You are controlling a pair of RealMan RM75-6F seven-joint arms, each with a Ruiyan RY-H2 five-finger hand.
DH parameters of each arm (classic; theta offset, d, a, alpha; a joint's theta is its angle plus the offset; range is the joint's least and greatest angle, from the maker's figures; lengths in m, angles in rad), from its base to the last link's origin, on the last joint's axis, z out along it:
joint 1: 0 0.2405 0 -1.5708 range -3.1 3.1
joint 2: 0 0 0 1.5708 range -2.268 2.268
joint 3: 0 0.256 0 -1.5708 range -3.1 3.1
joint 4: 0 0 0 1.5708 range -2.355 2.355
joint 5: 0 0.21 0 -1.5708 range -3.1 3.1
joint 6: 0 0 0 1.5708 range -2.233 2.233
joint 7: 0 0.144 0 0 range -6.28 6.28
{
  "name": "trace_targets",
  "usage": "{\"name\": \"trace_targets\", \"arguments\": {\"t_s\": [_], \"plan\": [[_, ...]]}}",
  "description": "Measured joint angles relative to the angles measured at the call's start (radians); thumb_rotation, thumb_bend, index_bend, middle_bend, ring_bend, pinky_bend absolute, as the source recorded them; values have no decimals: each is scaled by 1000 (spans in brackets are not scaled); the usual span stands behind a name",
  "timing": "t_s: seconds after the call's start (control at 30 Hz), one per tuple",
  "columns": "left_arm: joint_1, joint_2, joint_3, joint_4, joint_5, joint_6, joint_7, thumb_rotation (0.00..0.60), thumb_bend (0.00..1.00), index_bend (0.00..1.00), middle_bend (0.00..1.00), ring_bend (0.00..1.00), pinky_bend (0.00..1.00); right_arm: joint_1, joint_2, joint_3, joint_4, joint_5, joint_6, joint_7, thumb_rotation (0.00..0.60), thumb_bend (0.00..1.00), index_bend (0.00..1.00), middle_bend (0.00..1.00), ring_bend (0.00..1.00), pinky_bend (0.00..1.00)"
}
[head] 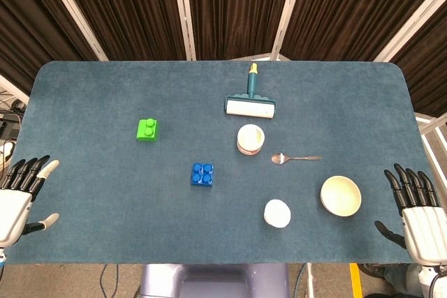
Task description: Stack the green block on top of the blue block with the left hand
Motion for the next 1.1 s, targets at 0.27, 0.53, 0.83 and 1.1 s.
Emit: {"name": "trace_targets", "arguments": {"t_s": [0.27,0.53,0.83,1.1], "plan": [[-10,-2,-5,3,-10,-18,4,600,0,0,0,0,0,-3,1,-1,-1,6,-1,-4,600,0,0,0,0,0],[-107,-29,-58,30,-99,-167,14,600,0,0,0,0,0,2,7,6,-5,31,-14,-4,600,0,0,0,0,0],[-396,-179,-206,222,-355,-524,52,600,0,0,0,0,0,7,-3,29,-14,88,-26,-63,600,0,0,0,0,0],[-629,-376,-289,492,-575,-744,126,600,0,0,0,0,0,22,-16,51,-9,182,-74,-98,600,0,0,0,0,0]]}}
